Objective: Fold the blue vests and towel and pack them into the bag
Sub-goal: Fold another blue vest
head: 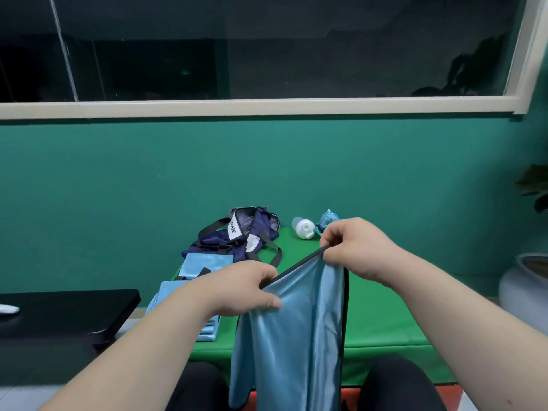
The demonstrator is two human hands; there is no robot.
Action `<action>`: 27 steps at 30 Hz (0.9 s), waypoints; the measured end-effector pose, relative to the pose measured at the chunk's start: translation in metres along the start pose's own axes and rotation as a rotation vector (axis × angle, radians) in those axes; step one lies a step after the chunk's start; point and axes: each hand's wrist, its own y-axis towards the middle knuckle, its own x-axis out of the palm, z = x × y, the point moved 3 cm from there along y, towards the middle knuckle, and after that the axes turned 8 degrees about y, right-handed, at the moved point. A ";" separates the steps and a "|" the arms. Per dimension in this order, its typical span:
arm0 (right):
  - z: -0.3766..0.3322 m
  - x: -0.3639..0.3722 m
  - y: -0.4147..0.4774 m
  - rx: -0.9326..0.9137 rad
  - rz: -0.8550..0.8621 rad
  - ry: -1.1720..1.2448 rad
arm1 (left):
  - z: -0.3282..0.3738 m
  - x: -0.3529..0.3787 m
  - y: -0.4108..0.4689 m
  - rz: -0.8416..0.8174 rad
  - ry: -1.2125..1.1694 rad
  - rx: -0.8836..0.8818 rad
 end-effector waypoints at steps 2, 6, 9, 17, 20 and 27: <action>0.006 -0.014 0.004 0.009 0.063 -0.019 | -0.005 -0.003 0.000 0.019 0.004 -0.016; 0.019 -0.039 0.010 0.024 0.172 -0.073 | -0.014 -0.016 0.000 0.054 -0.032 -0.014; 0.032 -0.057 0.013 0.044 0.220 -0.081 | -0.023 -0.029 0.001 0.055 -0.016 0.030; 0.069 -0.089 0.007 0.159 0.256 -0.052 | -0.049 -0.052 0.006 -0.023 0.091 0.019; 0.071 -0.092 0.007 0.153 0.250 -0.090 | -0.049 -0.055 0.008 -0.017 0.135 0.004; 0.076 -0.091 0.007 0.144 0.235 -0.125 | -0.042 -0.052 0.006 0.023 0.164 -0.005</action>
